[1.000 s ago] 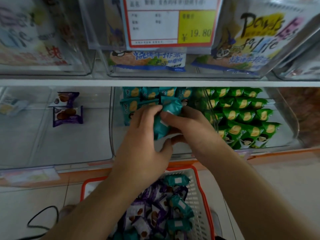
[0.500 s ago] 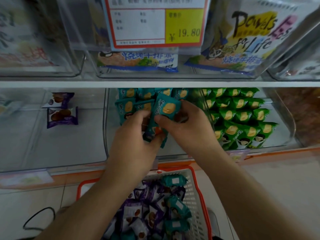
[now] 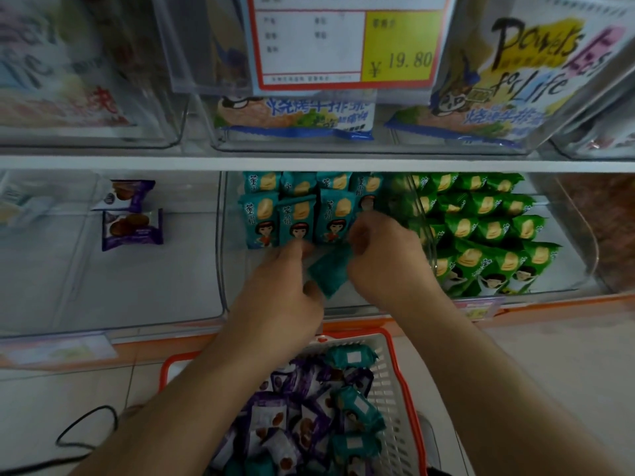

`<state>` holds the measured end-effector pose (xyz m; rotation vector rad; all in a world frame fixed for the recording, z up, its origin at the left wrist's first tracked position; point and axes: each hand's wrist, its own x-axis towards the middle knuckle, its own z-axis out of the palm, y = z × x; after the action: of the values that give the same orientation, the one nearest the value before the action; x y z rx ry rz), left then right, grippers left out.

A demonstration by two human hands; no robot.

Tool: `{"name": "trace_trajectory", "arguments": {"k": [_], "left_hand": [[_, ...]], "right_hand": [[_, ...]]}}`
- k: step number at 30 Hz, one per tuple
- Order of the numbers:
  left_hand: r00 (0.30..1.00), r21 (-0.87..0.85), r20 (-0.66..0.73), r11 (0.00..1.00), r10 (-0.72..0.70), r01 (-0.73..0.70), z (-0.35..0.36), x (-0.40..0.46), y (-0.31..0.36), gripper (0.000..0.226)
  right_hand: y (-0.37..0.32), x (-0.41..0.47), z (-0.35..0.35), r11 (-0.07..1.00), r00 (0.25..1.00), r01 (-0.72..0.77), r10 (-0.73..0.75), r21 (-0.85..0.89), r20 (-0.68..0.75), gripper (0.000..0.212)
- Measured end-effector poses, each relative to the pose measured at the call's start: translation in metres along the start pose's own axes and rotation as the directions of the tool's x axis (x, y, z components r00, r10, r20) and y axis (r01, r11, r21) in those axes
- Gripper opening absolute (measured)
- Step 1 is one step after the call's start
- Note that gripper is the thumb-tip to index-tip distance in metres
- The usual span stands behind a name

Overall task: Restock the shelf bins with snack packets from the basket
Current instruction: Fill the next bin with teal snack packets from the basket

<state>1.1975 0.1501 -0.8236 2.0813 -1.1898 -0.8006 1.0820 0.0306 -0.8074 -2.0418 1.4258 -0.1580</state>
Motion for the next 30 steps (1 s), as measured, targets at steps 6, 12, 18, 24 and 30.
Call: {"name": "trace_trajectory", "arguments": {"k": [6, 12, 18, 24, 30], "left_hand": [[0.993, 0.079, 0.073, 0.993, -0.088, 0.082, 0.0, 0.001, 0.0, 0.038], [0.99, 0.038, 0.075, 0.992, -0.121, 0.118, -0.003, 0.003, 0.002, 0.04], [0.986, 0.044, 0.09, 0.99, -0.138, 0.135, -0.003, 0.004, -0.001, 0.041], [0.983, 0.038, 0.099, 0.988, -0.154, 0.151, -0.001, 0.006, -0.002, 0.035], [0.983, -0.026, 0.101, 0.987, -0.154, 0.157, 0.0, 0.008, -0.002, 0.034]], "right_hand": [[0.01, 0.002, 0.026, 0.948, 0.969, 0.2, -0.155, -0.246, 0.19, 0.057], [0.01, 0.011, 0.027, 0.962, 0.96, 0.195, -0.147, -0.192, 0.237, 0.071], [0.006, 0.012, 0.028, 0.964, 0.971, 0.014, 0.05, -0.264, 0.234, 0.071], [0.003, 0.011, 0.028, 0.966, 0.968, -0.037, 0.099, -0.256, 0.232, 0.066], [0.0, 0.007, 0.017, 0.953, 0.984, -0.005, 0.058, -0.304, 0.166, 0.047]]}}
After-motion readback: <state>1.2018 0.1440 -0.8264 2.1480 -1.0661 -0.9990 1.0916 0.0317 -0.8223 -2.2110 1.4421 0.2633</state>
